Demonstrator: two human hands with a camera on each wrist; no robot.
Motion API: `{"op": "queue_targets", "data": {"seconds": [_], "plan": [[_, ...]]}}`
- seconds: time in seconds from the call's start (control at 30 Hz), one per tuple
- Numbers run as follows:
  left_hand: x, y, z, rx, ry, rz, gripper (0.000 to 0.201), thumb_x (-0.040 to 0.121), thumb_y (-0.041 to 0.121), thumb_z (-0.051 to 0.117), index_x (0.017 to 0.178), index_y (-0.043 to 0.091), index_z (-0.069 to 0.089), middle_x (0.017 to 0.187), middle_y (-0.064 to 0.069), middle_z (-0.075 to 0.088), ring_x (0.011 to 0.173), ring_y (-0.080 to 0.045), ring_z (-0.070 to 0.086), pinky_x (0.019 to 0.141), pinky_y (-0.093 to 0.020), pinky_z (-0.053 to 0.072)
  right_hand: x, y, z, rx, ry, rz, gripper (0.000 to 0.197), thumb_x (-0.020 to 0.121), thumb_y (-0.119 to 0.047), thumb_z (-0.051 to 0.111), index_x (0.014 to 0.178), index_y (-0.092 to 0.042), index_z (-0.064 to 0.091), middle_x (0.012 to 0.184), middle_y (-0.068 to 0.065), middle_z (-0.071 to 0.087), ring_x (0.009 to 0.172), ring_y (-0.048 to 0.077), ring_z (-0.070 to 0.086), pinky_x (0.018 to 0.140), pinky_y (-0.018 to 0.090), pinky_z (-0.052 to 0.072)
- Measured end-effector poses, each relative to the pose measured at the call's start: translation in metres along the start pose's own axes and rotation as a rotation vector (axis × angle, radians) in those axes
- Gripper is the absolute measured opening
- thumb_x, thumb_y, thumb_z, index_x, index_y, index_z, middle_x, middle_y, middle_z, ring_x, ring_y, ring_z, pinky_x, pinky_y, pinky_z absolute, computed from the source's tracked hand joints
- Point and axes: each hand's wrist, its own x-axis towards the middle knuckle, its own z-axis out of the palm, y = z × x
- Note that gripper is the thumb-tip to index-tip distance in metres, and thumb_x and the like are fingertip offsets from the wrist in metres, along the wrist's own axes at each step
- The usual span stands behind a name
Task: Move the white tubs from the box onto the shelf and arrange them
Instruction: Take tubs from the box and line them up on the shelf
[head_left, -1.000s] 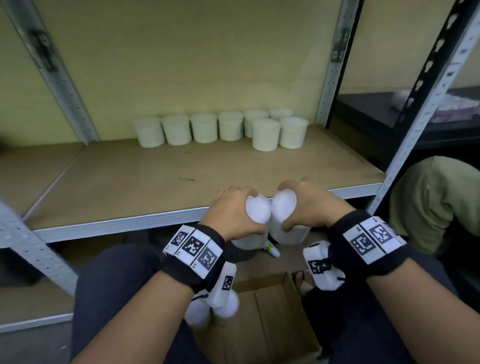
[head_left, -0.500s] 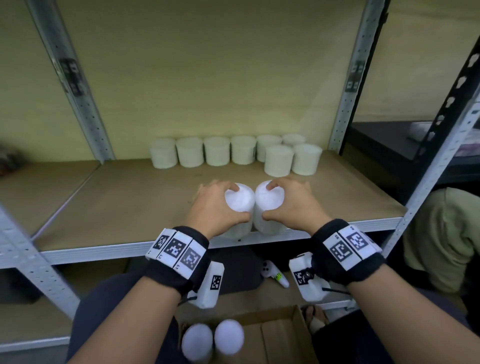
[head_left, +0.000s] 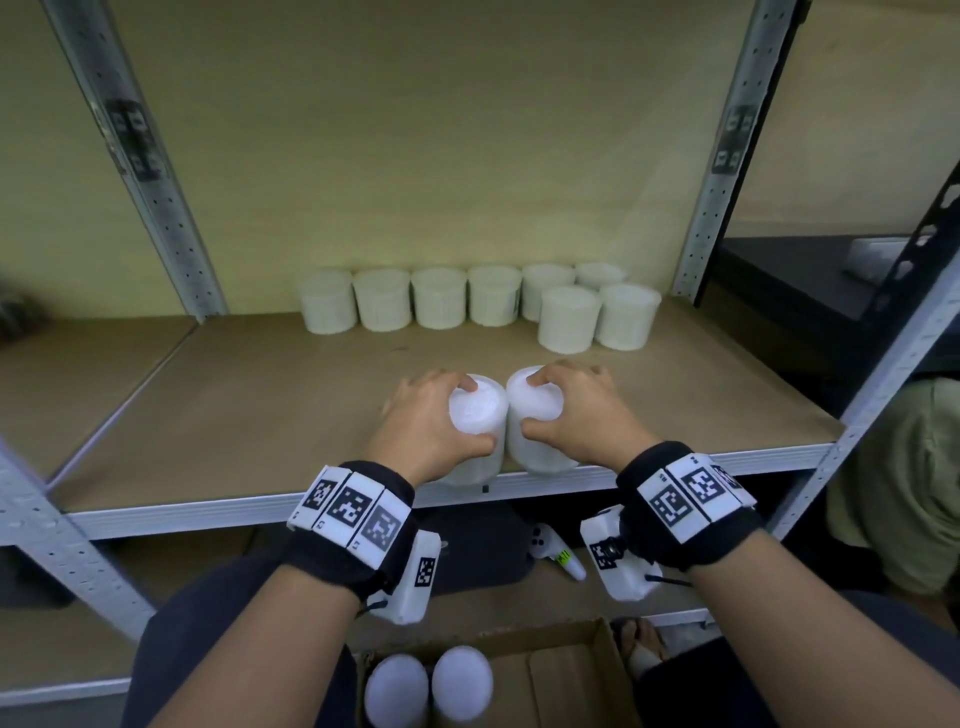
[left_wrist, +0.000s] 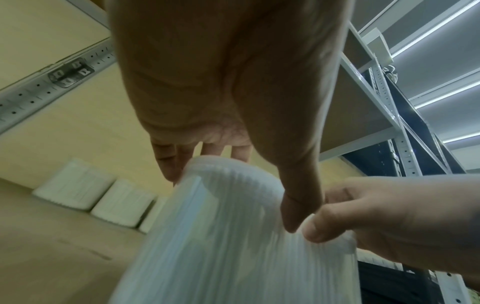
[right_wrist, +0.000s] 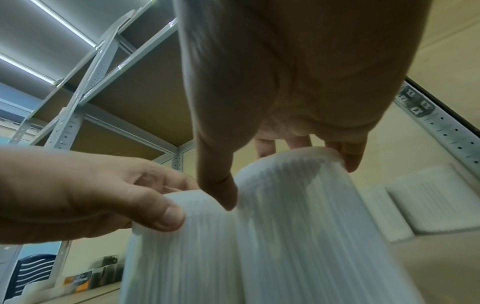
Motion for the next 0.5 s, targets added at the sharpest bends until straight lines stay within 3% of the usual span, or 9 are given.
{"op": "queue_targets", "data": {"seconds": [0.17, 0.27, 0.37, 0.5], "plan": [[-0.001, -0.001, -0.004, 0.042, -0.015, 0.045, 0.06, 0.074, 0.049, 0.071, 0.127, 0.03, 0.051, 0.136, 0.01, 0.045, 0.128, -0.018, 0.034, 0.107, -0.038, 0.034, -0.011, 0.0, -0.011, -0.016, -0.02, -0.016, 0.063, 0.08, -0.043, 0.067, 0.136, -0.023, 0.049, 0.147, 0.002, 0.034, 0.14, 0.026, 0.019, 0.112, 0.032, 0.023], [-0.008, -0.002, -0.007, 0.016, 0.013, 0.061, 0.051, 0.079, 0.05, 0.066, 0.125, 0.031, 0.053, 0.131, 0.01, 0.045, 0.128, -0.016, 0.031, 0.108, -0.034, 0.033, -0.018, -0.003, -0.019, 0.013, 0.046, -0.029, 0.05, 0.082, -0.036, 0.065, 0.128, -0.019, 0.056, 0.138, 0.0, 0.041, 0.132, 0.022, 0.026, 0.106, 0.027, 0.028], [-0.015, -0.002, -0.008, 0.048, 0.007, 0.08, 0.038, 0.083, 0.041, 0.063, 0.118, 0.031, 0.057, 0.123, 0.01, 0.047, 0.123, -0.015, 0.033, 0.103, -0.029, 0.032, -0.02, -0.004, -0.022, -0.005, 0.004, -0.043, 0.034, 0.081, -0.023, 0.062, 0.115, -0.015, 0.062, 0.124, 0.003, 0.052, 0.128, 0.02, 0.036, 0.103, 0.027, 0.034], [-0.016, -0.001, -0.01, 0.124, 0.008, 0.102, 0.037, 0.081, 0.028, 0.061, 0.119, 0.029, 0.059, 0.127, 0.007, 0.052, 0.124, -0.016, 0.037, 0.104, -0.031, 0.036, -0.02, -0.004, -0.023, -0.042, -0.027, -0.058, 0.033, 0.082, -0.013, 0.06, 0.115, -0.015, 0.062, 0.123, 0.003, 0.054, 0.123, 0.016, 0.043, 0.098, 0.026, 0.039]]}}
